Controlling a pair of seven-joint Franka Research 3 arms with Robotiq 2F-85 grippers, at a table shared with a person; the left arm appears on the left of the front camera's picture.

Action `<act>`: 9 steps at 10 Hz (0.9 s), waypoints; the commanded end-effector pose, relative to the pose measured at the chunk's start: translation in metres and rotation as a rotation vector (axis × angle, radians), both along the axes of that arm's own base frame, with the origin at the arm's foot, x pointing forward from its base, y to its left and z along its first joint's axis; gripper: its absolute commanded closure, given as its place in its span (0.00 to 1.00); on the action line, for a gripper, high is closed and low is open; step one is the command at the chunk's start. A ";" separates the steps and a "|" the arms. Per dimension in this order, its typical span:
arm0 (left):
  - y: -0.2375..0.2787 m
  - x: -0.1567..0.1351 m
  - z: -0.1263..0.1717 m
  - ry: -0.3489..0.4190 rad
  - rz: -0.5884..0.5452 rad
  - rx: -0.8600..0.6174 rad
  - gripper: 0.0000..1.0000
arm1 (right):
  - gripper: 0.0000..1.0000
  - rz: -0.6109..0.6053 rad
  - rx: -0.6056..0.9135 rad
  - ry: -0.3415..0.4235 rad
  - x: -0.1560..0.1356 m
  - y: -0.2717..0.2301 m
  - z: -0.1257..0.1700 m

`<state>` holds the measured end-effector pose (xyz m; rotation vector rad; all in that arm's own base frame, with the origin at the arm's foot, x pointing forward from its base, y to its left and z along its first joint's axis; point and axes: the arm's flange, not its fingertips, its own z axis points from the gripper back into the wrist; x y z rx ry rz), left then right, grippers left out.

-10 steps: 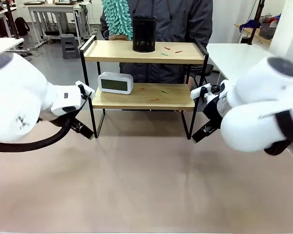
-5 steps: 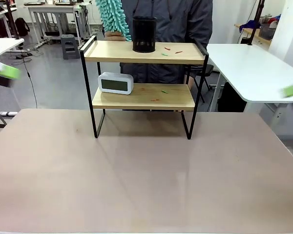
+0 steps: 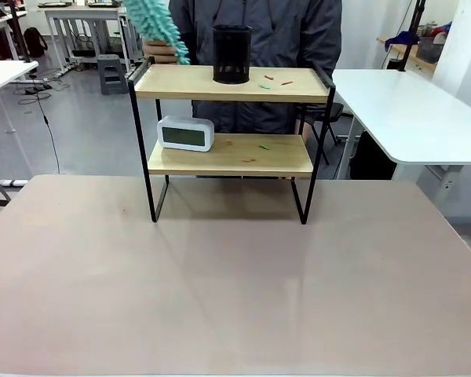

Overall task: Clean the shelf.
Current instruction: Pick up the Duster from the human.

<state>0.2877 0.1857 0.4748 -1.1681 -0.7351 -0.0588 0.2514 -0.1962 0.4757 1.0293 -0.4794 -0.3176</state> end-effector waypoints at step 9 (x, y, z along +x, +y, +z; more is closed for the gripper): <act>-0.020 0.035 0.068 0.153 -0.110 -0.046 0.00 | 0.00 0.083 -0.042 -0.060 -0.015 0.018 0.026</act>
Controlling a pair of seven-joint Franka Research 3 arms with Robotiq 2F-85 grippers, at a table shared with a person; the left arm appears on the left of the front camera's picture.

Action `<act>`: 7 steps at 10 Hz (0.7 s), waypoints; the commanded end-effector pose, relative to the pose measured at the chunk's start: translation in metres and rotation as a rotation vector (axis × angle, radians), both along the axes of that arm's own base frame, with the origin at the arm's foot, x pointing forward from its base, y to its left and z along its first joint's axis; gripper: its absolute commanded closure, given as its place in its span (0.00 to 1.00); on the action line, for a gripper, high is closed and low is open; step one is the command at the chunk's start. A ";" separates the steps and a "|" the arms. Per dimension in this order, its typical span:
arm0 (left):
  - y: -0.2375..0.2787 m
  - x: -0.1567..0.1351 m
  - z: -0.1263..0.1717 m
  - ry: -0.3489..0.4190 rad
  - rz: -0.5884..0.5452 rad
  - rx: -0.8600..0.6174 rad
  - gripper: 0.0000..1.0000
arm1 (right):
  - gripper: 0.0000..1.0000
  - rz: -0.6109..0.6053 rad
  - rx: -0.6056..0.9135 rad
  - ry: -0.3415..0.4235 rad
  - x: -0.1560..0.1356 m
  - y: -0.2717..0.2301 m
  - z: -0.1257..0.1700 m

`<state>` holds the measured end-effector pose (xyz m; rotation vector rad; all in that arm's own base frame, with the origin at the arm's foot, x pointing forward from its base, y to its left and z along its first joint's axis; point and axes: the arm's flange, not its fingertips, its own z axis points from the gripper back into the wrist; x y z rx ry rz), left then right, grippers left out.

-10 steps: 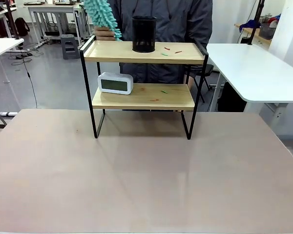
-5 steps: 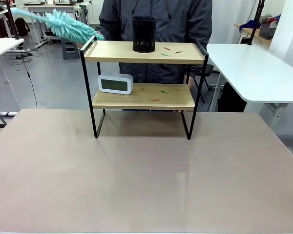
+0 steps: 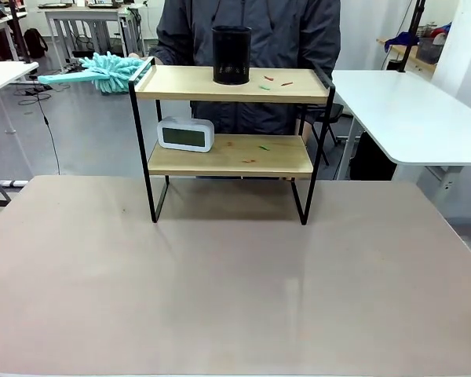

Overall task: Clean the shelf.
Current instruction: Pick up the Duster from the human.

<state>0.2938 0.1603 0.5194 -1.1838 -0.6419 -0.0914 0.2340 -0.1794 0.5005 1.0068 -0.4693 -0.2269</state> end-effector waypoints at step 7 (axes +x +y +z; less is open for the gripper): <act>-0.063 0.269 0.032 0.484 -0.190 -0.196 0.00 | 0.00 0.010 0.003 -0.033 0.002 0.001 0.001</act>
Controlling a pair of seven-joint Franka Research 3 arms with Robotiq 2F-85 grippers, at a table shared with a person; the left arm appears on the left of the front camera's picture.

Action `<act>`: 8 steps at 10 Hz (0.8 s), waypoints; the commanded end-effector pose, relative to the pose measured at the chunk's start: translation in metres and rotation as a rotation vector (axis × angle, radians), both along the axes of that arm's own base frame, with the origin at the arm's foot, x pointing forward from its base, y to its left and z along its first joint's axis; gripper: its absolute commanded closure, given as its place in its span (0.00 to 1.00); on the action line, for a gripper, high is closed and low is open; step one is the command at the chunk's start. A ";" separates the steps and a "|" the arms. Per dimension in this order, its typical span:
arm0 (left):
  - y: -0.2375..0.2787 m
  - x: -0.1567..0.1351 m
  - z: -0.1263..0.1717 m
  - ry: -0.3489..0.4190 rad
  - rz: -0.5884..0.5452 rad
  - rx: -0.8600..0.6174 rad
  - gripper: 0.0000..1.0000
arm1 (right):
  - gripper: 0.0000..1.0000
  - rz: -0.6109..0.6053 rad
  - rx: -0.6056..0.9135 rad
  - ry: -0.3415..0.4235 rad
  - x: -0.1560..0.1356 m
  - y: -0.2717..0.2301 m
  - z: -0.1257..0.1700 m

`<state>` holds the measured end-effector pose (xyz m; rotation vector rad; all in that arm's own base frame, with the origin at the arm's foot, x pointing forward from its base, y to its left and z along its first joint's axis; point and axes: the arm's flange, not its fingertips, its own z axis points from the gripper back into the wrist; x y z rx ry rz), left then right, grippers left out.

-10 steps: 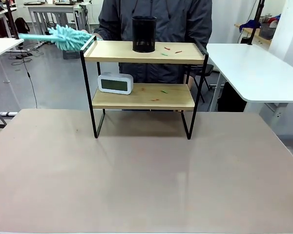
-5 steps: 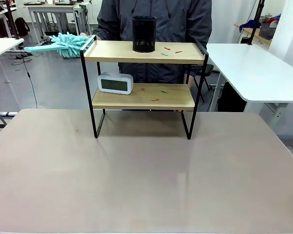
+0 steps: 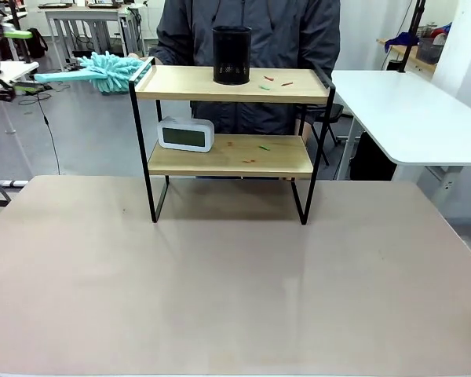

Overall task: Clean the shelf.
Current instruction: Pick up the Duster from the human.

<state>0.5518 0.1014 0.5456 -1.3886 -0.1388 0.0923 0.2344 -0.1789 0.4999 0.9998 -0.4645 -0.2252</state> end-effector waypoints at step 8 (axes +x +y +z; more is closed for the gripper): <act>-0.052 0.011 -0.018 0.037 0.012 0.030 0.58 | 0.00 0.008 0.010 -0.037 0.002 0.000 0.002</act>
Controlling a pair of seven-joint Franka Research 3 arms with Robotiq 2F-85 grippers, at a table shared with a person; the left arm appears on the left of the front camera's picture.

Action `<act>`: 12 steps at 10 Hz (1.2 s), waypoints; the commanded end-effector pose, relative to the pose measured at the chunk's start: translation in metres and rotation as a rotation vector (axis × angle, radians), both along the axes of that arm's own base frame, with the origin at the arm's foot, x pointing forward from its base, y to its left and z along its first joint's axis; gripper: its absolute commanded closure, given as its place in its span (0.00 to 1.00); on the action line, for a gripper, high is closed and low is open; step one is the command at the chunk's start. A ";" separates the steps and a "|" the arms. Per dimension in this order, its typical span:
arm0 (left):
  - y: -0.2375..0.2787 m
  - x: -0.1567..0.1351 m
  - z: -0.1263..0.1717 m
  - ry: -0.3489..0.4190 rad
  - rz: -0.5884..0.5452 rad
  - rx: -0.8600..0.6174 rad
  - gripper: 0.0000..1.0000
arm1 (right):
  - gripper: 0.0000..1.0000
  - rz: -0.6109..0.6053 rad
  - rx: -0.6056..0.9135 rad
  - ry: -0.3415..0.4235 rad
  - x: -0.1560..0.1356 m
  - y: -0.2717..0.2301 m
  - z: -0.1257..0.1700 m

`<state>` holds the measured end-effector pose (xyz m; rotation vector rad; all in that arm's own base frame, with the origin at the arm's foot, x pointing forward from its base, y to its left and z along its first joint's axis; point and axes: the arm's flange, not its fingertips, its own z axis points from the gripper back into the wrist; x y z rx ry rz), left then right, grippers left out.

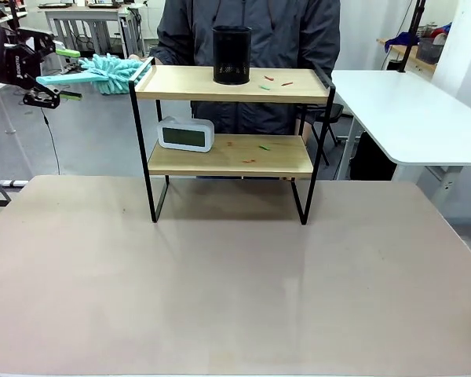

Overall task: Clean the shelf.
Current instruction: Pick up the Duster from the human.

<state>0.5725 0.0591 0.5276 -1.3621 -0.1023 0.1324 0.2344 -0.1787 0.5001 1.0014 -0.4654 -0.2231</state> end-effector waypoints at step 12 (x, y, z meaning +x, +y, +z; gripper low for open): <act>0.012 -0.117 0.041 -0.288 -0.106 0.207 1.00 | 0.00 0.006 0.009 -0.035 0.002 0.000 0.002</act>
